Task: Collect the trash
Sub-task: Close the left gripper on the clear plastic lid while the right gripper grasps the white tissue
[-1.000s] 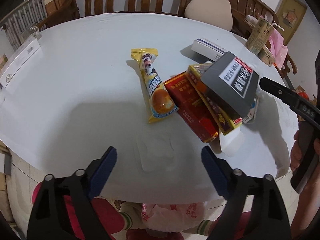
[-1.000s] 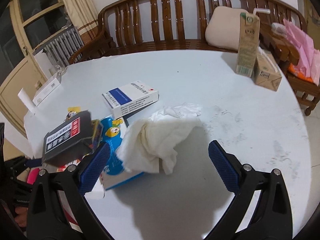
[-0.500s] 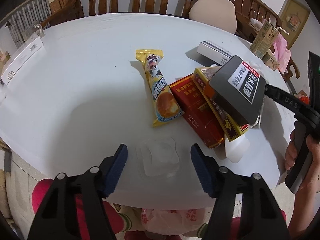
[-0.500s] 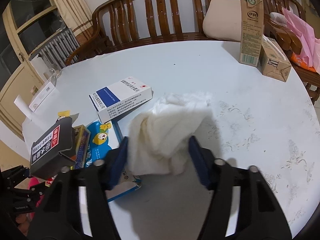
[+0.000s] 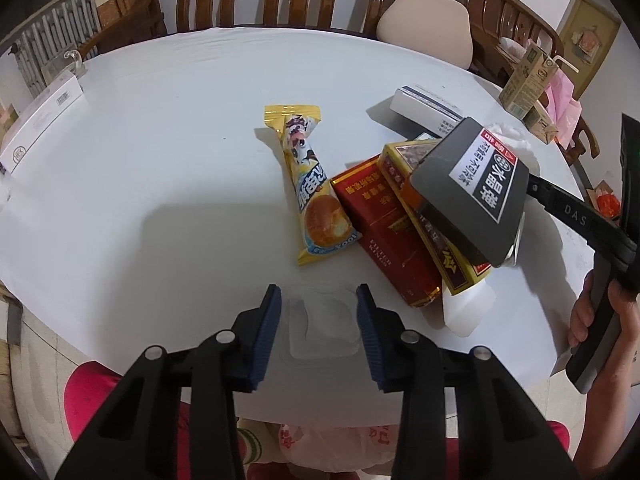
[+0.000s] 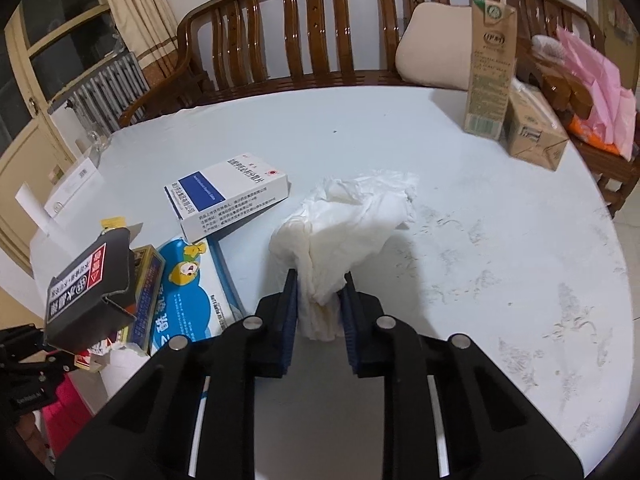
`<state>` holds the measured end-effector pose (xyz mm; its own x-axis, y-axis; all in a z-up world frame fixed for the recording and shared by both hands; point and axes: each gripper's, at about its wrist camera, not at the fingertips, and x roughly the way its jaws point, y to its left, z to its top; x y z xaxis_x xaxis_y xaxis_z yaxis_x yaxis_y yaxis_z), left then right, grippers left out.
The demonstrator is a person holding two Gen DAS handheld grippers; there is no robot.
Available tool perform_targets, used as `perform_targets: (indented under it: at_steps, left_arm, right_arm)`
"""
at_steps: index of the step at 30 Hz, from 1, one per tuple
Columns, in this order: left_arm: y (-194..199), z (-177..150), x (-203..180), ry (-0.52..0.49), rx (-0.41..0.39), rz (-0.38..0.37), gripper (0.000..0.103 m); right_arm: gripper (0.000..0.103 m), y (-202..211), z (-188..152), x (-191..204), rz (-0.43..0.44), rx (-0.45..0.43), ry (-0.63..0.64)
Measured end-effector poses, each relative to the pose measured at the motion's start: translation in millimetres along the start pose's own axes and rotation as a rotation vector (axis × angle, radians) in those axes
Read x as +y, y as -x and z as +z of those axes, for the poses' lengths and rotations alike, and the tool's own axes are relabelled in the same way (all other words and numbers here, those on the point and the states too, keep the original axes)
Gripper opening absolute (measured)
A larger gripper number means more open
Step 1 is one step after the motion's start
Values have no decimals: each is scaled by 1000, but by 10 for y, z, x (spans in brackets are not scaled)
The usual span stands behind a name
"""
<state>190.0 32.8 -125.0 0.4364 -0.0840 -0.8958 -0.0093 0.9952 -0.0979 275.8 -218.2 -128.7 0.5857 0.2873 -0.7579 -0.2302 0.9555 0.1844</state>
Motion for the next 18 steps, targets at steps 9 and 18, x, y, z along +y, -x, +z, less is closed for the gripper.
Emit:
perform_targets:
  at_steps: [9,18]
  left_arm:
    - [16,-18,20,0,3,0,38]
    - [162,21,53,-23,-49,8,37]
  right_arm:
    - [17,140,11,-62,-54,-34,-14]
    - [16,396,37,-18,-100,-76,-8]
